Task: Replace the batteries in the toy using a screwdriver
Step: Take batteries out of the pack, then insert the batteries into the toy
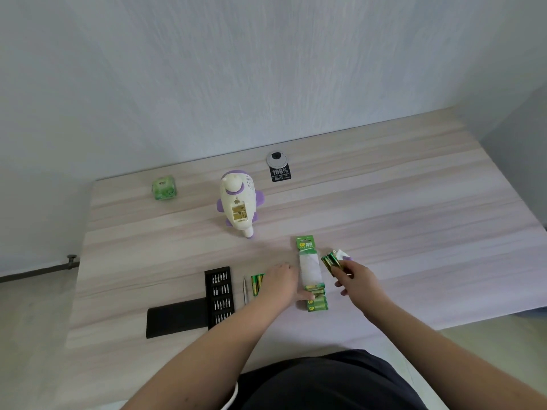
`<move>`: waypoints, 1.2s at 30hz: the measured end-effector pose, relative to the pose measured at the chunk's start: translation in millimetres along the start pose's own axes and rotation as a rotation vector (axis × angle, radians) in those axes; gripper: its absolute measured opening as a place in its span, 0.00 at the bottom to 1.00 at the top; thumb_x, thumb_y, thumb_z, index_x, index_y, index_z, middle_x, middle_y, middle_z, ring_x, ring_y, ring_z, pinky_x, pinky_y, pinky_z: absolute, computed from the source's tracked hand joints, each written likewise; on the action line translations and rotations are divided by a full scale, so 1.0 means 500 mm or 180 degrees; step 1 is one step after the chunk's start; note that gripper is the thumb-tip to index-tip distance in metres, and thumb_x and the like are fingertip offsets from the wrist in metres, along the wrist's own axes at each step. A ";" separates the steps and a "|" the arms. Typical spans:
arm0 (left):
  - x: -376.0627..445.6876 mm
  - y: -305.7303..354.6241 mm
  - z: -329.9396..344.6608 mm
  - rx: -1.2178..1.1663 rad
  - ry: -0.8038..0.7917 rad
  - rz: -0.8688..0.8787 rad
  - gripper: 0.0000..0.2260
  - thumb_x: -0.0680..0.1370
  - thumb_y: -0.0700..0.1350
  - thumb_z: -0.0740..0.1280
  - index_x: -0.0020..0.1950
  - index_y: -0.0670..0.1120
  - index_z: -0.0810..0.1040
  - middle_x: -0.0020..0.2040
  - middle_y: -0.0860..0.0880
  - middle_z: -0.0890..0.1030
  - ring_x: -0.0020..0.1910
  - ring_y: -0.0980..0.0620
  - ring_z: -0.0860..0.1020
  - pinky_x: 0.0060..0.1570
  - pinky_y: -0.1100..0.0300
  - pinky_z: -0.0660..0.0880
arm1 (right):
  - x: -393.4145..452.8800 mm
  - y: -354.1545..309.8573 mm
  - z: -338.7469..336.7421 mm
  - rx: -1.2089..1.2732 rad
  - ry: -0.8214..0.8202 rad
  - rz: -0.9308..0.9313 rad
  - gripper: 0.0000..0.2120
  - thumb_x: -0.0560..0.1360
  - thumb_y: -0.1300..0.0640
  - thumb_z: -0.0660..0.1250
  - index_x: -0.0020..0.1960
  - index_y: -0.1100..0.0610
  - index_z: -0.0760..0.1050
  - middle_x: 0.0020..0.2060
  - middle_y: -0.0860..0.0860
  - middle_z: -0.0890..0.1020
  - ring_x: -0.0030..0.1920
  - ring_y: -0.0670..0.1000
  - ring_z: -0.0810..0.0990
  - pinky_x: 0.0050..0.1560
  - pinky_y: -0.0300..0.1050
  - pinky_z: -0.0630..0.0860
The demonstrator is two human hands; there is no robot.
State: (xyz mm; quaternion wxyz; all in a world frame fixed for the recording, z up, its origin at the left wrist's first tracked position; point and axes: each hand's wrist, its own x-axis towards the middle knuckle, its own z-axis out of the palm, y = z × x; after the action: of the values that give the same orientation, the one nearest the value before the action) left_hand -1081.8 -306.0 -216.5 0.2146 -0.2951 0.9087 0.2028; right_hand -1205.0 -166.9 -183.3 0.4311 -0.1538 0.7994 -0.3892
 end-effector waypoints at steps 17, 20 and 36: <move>-0.215 -0.112 -0.259 -0.3340 0.1657 0.0418 0.08 0.72 0.42 0.75 0.50 0.48 0.83 0.39 0.59 0.82 0.36 0.64 0.76 0.38 0.70 0.70 | -0.114 -0.247 0.173 0.0787 -0.0507 -0.0814 0.07 0.79 0.59 0.64 0.53 0.52 0.79 0.39 0.49 0.82 0.38 0.43 0.80 0.42 0.40 0.78; -0.243 -0.145 -0.275 -0.3372 0.1858 0.0574 0.08 0.71 0.40 0.76 0.48 0.49 0.83 0.41 0.58 0.82 0.38 0.61 0.77 0.38 0.69 0.71 | -0.129 -0.278 0.204 0.0787 -0.0496 -0.0968 0.08 0.79 0.59 0.65 0.54 0.51 0.80 0.42 0.52 0.84 0.40 0.45 0.81 0.43 0.41 0.79; -0.317 -0.294 -0.299 -0.3347 0.1924 0.0766 0.08 0.76 0.43 0.72 0.48 0.57 0.80 0.47 0.58 0.82 0.43 0.58 0.79 0.45 0.61 0.76 | -0.185 -0.344 0.337 0.0633 -0.0050 -0.1279 0.11 0.76 0.63 0.67 0.53 0.48 0.81 0.37 0.48 0.85 0.37 0.45 0.83 0.39 0.35 0.76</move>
State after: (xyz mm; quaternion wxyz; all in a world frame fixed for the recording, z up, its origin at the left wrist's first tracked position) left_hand -914.2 -418.3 -48.2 -0.2509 -0.3012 0.7346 0.5538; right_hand -1030.3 -307.3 -55.4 0.3642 -0.2697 0.7070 -0.5430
